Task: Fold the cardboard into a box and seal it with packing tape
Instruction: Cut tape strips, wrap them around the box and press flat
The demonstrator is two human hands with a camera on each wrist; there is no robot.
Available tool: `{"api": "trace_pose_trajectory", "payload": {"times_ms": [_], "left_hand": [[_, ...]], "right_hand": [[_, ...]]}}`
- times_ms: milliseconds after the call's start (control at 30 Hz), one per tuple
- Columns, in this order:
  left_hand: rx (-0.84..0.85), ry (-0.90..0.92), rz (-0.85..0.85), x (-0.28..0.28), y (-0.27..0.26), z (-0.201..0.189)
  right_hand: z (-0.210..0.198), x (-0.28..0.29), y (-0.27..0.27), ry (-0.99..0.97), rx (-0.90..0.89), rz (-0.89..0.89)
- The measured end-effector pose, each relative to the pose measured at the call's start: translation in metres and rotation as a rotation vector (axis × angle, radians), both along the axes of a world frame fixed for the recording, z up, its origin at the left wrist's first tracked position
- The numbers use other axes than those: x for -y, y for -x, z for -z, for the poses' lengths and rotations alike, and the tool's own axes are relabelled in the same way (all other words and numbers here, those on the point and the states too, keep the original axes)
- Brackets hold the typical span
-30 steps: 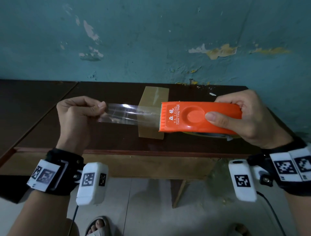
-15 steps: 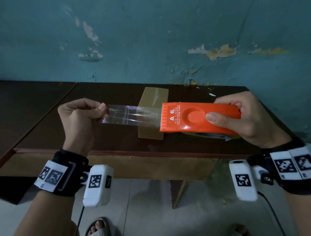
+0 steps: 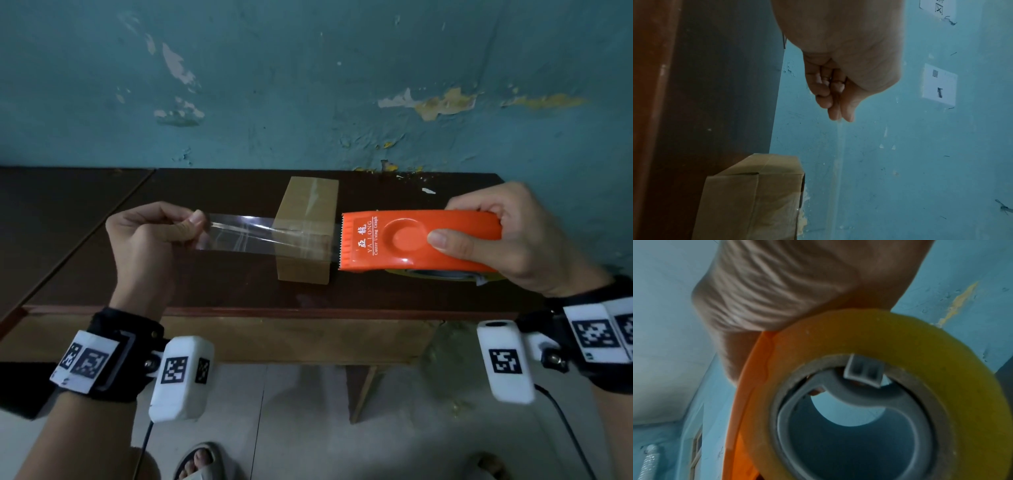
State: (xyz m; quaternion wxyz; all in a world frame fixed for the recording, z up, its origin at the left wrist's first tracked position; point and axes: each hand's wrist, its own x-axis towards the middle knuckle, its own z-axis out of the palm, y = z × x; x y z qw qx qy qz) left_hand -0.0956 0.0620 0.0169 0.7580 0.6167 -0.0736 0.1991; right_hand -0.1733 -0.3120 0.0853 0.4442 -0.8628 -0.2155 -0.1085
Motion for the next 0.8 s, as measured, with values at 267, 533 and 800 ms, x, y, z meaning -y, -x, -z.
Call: {"api": "trace_pose_trajectory", "payload": {"times_ms": [267, 533, 800], "left_hand": [[0.008, -0.041, -0.021, 0.001, 0.0, 0.001], [0.079, -0.069, 0.183, 0.007, 0.003, -0.003], [0.106, -0.046, 0.363, 0.019, 0.007, -0.005]], "right_hand": [[-0.004, -0.006, 0.003, 0.225, 0.045, 0.087], [-0.009, -0.016, 0.003, 0.375, 0.122, 0.314], [-0.011, -0.027, 0.005, 0.478, 0.148, 0.553]]}}
